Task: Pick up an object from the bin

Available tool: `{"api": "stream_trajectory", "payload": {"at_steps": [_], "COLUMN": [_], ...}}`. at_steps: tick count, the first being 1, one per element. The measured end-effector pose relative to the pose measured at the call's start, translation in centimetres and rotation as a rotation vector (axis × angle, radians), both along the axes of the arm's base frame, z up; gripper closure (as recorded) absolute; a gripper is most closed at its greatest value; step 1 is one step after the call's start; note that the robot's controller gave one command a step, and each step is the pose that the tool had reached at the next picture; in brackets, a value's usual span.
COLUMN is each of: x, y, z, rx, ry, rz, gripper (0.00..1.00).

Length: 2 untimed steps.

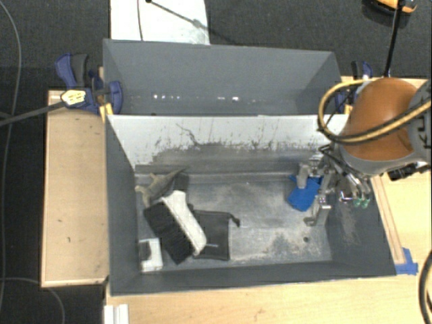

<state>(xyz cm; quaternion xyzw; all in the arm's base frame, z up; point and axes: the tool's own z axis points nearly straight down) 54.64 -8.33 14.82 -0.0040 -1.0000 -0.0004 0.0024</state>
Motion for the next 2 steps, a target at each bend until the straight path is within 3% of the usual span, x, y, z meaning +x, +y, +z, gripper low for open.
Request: {"api": "stream_trajectory", "payload": {"at_steps": [1,2], "x": [0.2,1.0], "y": [0.0,-1.4], "z": [0.4,-1.5], "rx": [-0.001,0.000], "ry": [-0.008,-0.013], "rz": [0.002,-0.046], "gripper": [0.00,0.00]}}
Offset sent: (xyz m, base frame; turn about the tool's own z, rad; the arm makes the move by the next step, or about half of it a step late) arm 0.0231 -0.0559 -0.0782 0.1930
